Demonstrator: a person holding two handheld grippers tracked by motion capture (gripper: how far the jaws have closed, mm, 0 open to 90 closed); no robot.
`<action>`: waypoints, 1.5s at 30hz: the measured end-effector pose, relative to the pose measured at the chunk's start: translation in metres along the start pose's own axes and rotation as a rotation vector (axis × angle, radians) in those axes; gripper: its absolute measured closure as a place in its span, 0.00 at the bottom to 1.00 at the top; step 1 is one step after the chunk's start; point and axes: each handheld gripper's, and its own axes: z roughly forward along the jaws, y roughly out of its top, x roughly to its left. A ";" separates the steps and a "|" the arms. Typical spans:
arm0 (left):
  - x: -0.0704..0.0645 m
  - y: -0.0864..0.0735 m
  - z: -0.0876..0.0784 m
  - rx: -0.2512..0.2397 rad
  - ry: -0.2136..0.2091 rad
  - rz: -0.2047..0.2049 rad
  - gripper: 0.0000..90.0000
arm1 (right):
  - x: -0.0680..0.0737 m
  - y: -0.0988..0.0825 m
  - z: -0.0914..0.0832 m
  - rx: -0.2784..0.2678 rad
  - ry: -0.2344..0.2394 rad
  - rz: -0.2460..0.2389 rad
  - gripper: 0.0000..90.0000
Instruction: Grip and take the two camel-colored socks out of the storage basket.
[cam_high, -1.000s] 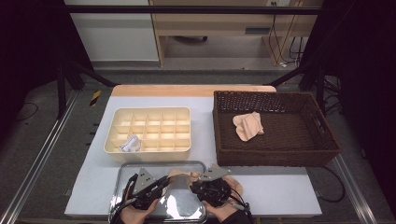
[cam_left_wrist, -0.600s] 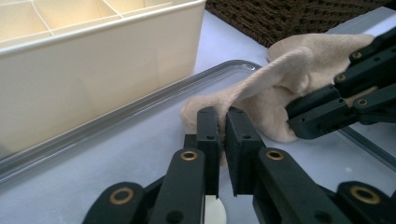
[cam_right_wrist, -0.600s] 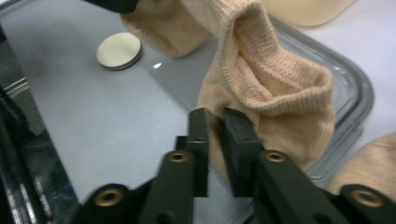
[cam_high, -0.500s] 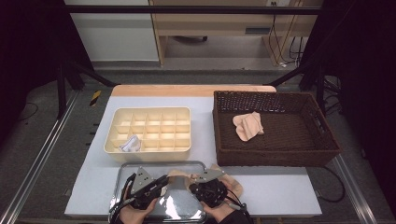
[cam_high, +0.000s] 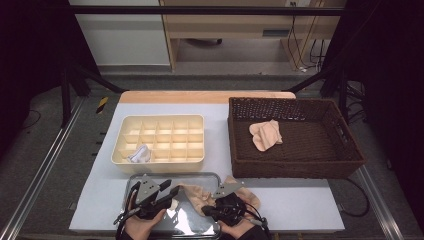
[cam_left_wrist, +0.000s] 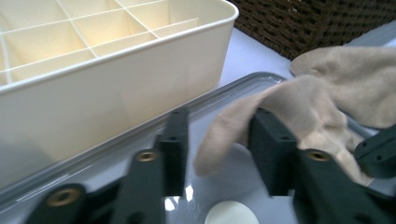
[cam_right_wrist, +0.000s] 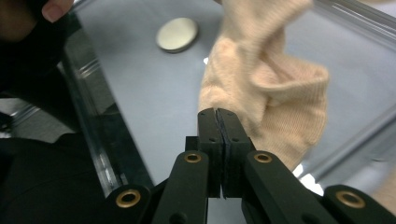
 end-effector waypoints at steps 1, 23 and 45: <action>0.000 0.000 0.000 0.000 0.000 0.000 0.61 | 0.000 0.000 0.000 0.000 0.000 0.000 0.99; 0.004 -0.001 -0.001 0.035 -0.049 -0.018 0.89 | 0.010 0.006 0.013 -0.076 -0.095 -0.059 0.79; 0.012 0.001 -0.012 -0.068 0.001 -0.027 0.67 | 0.007 0.002 0.000 -0.023 -0.011 -0.046 0.97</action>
